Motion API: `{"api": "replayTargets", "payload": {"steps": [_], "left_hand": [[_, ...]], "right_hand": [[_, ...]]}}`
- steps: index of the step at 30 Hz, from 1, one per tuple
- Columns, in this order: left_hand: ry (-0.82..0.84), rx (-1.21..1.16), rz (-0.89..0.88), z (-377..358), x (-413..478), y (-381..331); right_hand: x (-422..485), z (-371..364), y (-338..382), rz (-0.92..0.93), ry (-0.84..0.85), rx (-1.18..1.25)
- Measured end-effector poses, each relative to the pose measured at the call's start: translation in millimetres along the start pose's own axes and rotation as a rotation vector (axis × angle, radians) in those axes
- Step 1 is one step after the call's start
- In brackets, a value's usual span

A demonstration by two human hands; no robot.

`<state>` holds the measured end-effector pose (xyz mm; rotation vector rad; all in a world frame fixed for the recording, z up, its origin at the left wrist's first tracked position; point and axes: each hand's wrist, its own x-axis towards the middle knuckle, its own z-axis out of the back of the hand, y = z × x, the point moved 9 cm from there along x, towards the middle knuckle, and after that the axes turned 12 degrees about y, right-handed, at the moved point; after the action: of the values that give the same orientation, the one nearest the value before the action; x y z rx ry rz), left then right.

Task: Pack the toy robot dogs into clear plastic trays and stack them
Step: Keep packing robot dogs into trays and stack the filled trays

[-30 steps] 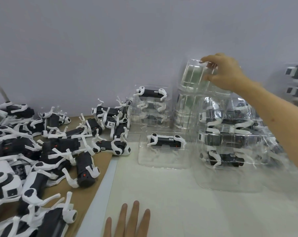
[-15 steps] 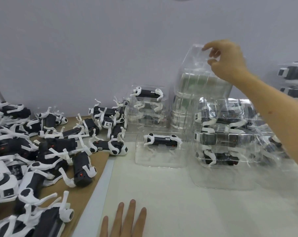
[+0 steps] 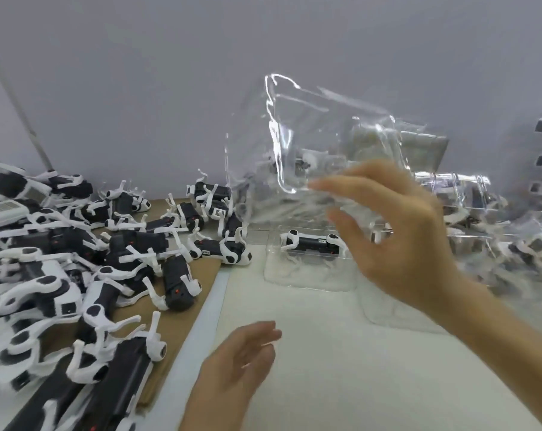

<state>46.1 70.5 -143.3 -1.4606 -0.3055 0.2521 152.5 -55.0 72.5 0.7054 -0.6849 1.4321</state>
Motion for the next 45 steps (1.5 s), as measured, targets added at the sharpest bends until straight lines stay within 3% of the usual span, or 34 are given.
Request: {"api": "replayTargets", "payload": {"steps": [3,9,19,23,26,30,37,43,45], "left_hand": [[-0.043,-0.272,-0.142,14,-4,-15],[-0.070,-0.274,-0.212,15,-18,-25],[0.267,-0.263,-0.150,-38,-27,-23],[0.177,-0.334,-0.157,-34,-25,-21],[0.049,-0.475,-0.202,-13,-23,-20],[0.034,-0.572,-0.223,-6,-21,-20],[0.060,-0.501,-0.171,-10,-20,-19],[0.063,-0.425,-0.161,-12,-20,-20],[0.015,-0.412,-0.134,-10,-18,-17]], "right_hand": [[-45,-30,26,-0.041,0.020,0.048],[-89,-62,49,-0.163,0.052,0.240],[-125,-49,66,-0.355,0.013,0.457],[-129,-46,64,-0.357,0.070,0.445],[-132,-33,49,-0.440,-0.011,0.490],[-134,-26,43,-0.492,-0.020,0.502],[-134,-23,38,-0.530,0.000,0.481],[-142,-44,22,-0.667,0.219,0.696],[-146,-49,17,-0.715,0.198,0.720]]}}
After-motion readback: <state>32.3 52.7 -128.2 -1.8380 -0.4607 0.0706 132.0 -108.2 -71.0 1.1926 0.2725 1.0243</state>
